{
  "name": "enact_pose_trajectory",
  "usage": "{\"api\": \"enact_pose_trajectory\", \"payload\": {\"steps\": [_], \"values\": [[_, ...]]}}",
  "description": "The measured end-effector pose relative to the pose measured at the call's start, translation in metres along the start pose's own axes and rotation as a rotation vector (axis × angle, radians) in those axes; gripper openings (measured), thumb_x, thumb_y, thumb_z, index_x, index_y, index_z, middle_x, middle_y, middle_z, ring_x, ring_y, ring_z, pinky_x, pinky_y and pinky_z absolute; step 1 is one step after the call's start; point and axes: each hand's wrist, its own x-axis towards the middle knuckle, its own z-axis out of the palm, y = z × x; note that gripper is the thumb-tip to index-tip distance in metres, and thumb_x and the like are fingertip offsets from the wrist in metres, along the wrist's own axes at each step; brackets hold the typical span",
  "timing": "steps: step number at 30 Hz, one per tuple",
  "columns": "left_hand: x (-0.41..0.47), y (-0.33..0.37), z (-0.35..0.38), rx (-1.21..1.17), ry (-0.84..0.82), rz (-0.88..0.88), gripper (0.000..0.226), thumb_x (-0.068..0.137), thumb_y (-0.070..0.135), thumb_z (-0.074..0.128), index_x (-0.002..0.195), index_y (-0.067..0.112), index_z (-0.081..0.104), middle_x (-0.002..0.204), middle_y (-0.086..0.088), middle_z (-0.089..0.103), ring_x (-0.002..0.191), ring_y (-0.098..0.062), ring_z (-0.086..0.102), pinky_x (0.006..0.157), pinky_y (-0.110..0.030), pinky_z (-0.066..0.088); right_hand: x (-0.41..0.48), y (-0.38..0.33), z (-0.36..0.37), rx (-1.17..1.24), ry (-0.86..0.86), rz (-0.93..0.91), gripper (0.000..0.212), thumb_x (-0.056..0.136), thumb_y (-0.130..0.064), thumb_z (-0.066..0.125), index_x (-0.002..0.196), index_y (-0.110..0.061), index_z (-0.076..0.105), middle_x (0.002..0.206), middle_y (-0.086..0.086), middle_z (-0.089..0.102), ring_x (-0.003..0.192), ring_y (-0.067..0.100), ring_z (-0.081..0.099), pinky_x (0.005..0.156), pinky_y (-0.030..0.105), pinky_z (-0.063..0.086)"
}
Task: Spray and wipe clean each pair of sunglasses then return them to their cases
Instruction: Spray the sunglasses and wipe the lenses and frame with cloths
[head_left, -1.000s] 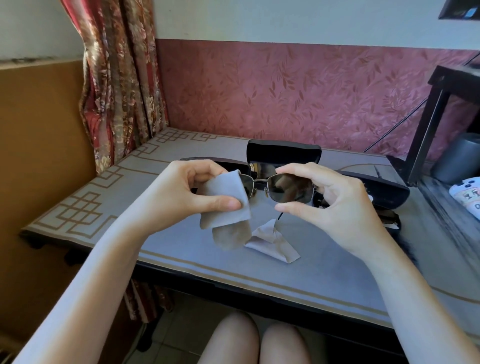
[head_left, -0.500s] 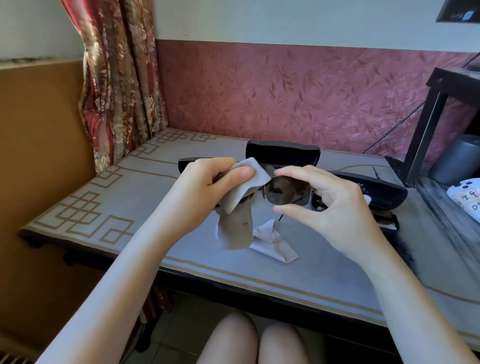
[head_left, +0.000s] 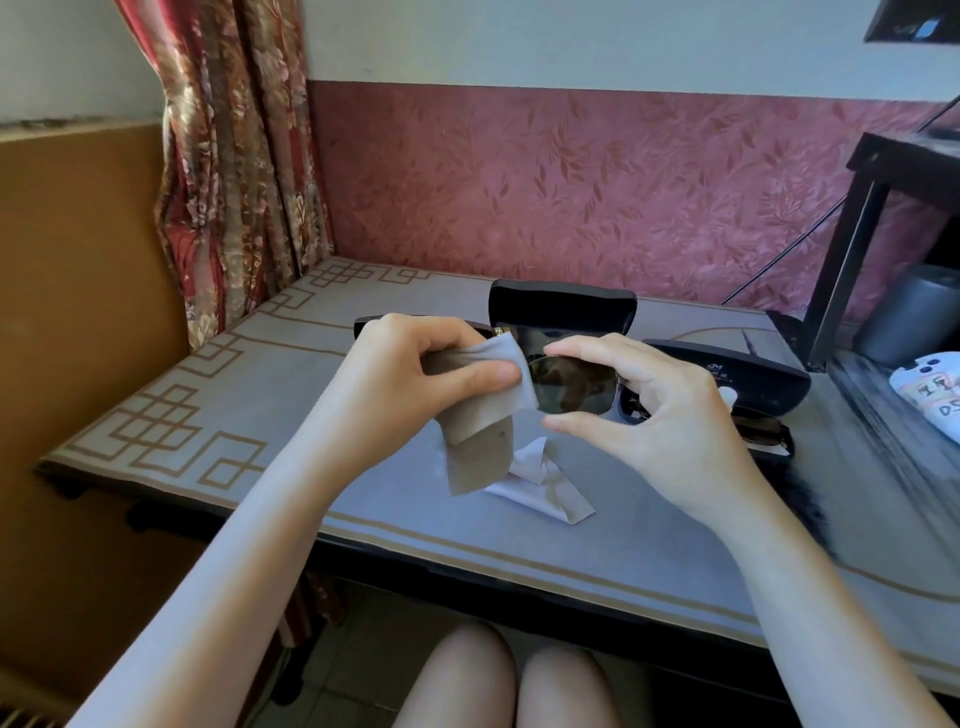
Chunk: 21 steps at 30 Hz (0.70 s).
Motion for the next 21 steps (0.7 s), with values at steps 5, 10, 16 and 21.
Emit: {"api": "enact_pose_trajectory", "payload": {"steps": [5, 10, 16, 21], "values": [[0.001, 0.002, 0.002, -0.065, 0.039, -0.021, 0.027, 0.086, 0.034, 0.066, 0.069, 0.013, 0.069, 0.055, 0.001, 0.054, 0.049, -0.006, 0.044, 0.048, -0.02, 0.036, 0.001, -0.001, 0.001, 0.037, 0.009, -0.012, 0.042, 0.072, -0.025, 0.078, 0.111, -0.035, 0.064, 0.106, -0.013, 0.067, 0.107, 0.01, 0.062, 0.099, 0.023, 0.045], [0.0, -0.004, -0.006, -0.15, 0.002, -0.069, 0.022, 0.087, 0.029, 0.063, 0.071, 0.016, 0.069, 0.056, 0.004, 0.063, 0.052, -0.006, 0.055, 0.05, -0.014, 0.044, 0.0, 0.0, 0.0, 0.039, 0.003, 0.01, 0.042, 0.074, -0.019, 0.081, 0.111, -0.033, 0.066, 0.106, -0.007, 0.068, 0.107, 0.012, 0.062, 0.1, 0.032, 0.045], [-0.005, -0.013, -0.021, -0.175, -0.08, -0.067, 0.019, 0.091, 0.021, 0.055, 0.09, 0.01, 0.071, 0.069, -0.027, 0.061, 0.055, -0.015, 0.053, 0.052, -0.014, 0.043, -0.001, 0.001, 0.001, 0.048, 0.005, 0.025, 0.042, 0.073, -0.023, 0.083, 0.111, -0.035, 0.067, 0.107, -0.009, 0.069, 0.109, 0.014, 0.062, 0.103, 0.043, 0.043], [-0.006, -0.009, -0.028, -0.248, -0.164, -0.078, 0.014, 0.074, 0.028, 0.066, 0.084, 0.021, 0.074, 0.071, -0.021, 0.066, 0.054, -0.01, 0.056, 0.054, -0.016, 0.046, -0.001, 0.003, 0.0, -0.017, 0.006, 0.055, 0.042, 0.07, -0.052, 0.076, 0.11, -0.048, 0.064, 0.109, -0.013, 0.067, 0.112, 0.014, 0.061, 0.106, 0.059, 0.031]]}}
